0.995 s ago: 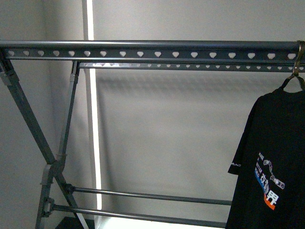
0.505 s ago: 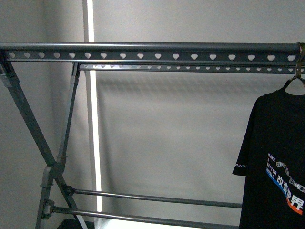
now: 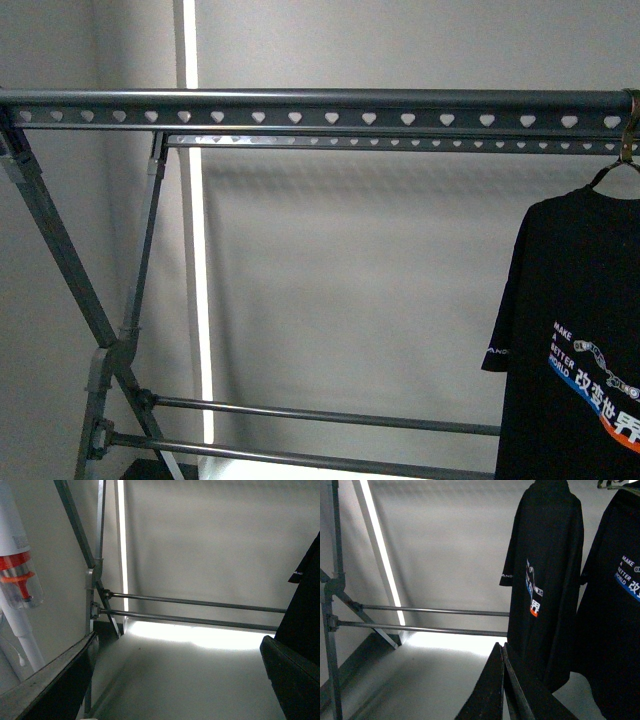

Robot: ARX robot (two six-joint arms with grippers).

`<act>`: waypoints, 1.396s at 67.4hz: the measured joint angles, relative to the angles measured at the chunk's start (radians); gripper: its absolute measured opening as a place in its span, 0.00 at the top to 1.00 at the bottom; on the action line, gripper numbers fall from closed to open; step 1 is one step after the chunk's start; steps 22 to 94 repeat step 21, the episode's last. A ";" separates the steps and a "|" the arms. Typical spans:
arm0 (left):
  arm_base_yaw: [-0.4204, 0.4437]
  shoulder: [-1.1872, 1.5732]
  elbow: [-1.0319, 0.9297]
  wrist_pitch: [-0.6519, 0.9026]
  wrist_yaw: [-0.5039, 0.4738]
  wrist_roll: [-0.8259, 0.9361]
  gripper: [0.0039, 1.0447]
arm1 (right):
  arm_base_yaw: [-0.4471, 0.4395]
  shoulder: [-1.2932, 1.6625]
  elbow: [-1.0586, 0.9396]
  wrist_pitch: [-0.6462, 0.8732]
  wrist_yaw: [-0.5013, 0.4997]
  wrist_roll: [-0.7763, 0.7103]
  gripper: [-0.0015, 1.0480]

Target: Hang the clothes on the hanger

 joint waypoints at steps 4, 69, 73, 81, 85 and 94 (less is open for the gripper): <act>0.000 0.000 0.000 0.000 0.000 0.000 0.06 | 0.000 -0.001 0.000 0.000 0.000 0.000 0.98; 0.000 0.000 0.000 0.000 0.000 0.000 0.06 | 0.000 -0.002 0.000 0.000 0.000 0.000 0.85; 0.000 0.000 0.000 0.000 0.000 0.000 0.06 | 0.000 -0.002 0.000 0.000 0.000 0.000 0.85; 0.000 0.000 0.000 0.000 0.000 0.000 0.06 | 0.000 -0.002 0.000 0.000 0.000 0.000 0.85; 0.000 0.000 0.000 0.000 0.000 0.000 0.06 | 0.000 -0.002 0.000 0.000 0.000 0.000 0.85; 0.000 0.000 0.000 0.000 0.000 0.000 0.06 | 0.000 -0.002 0.000 0.000 0.000 0.000 0.85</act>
